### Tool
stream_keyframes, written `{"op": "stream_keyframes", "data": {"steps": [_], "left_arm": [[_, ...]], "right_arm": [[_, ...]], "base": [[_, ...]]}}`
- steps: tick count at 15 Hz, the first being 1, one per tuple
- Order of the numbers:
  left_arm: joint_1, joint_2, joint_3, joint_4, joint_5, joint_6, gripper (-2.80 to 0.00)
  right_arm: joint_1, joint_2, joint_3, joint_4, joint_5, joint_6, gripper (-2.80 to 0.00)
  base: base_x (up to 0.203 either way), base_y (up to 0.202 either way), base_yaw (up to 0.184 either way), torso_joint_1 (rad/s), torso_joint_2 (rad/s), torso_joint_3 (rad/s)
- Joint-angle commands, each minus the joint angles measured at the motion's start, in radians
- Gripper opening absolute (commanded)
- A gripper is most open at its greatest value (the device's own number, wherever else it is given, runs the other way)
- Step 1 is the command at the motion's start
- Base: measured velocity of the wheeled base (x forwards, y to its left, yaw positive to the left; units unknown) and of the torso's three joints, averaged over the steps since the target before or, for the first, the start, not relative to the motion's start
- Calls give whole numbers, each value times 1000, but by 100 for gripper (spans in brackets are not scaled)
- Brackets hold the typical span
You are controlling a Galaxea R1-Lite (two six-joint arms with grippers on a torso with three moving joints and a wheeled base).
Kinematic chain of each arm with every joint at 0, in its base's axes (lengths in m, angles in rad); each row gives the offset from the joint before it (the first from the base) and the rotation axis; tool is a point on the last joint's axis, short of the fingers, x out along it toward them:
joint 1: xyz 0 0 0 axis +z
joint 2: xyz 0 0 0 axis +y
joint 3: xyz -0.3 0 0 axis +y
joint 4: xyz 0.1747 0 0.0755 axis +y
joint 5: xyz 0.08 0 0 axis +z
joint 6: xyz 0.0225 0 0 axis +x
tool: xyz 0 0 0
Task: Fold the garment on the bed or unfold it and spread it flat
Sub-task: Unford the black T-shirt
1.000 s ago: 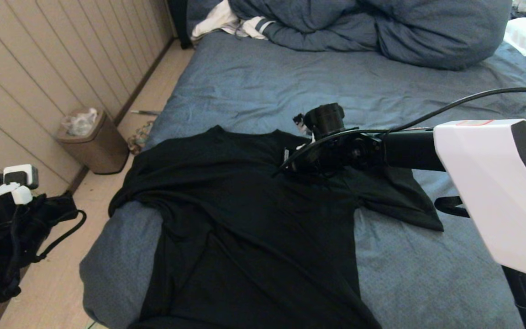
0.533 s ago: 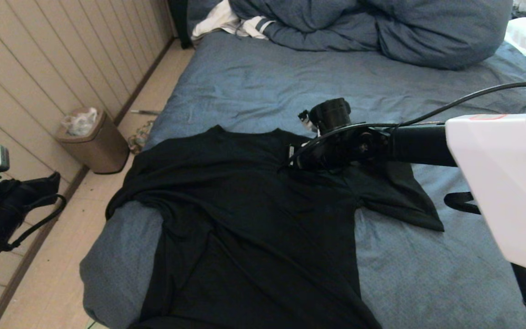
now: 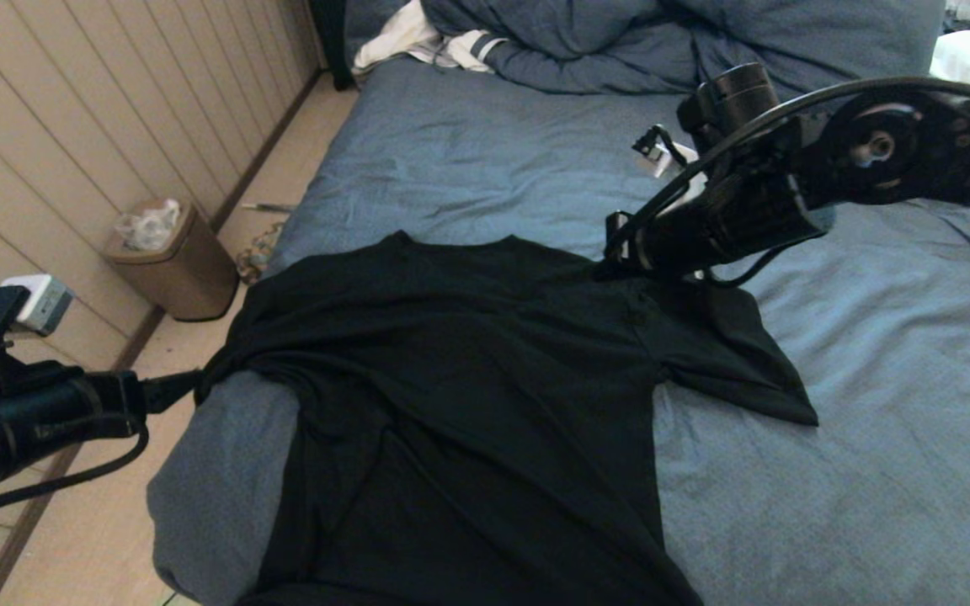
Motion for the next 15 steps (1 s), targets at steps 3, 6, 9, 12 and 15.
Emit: {"op": "stream_keyframes", "data": {"steps": [3,6,9,12,15], "left_arm": [[-54,-169,-23,409,-186,-2,0],[-56,-184,-29,503,-272,-1,0],[-134,-178,-16,522,-273,1,0],[-212,-136,10,532,-278,-3,0],[-240,-76,10,521,-281,-11,0]], "right_arm": [[-48,-184,240,169,8,-2,-280],[-39,-279,474,174,15,-11,-280],[-7,-355,649,166,62,-34,0],[27,-360,755,161,151,-47,0],[53,-346,820,81,186,-56,0]], "base": [[0,0,0,0,0,0],[0,0,0,0,0,0],[0,0,0,0,0,0],[0,0,0,0,0,0],[0,0,0,0,0,0]]}}
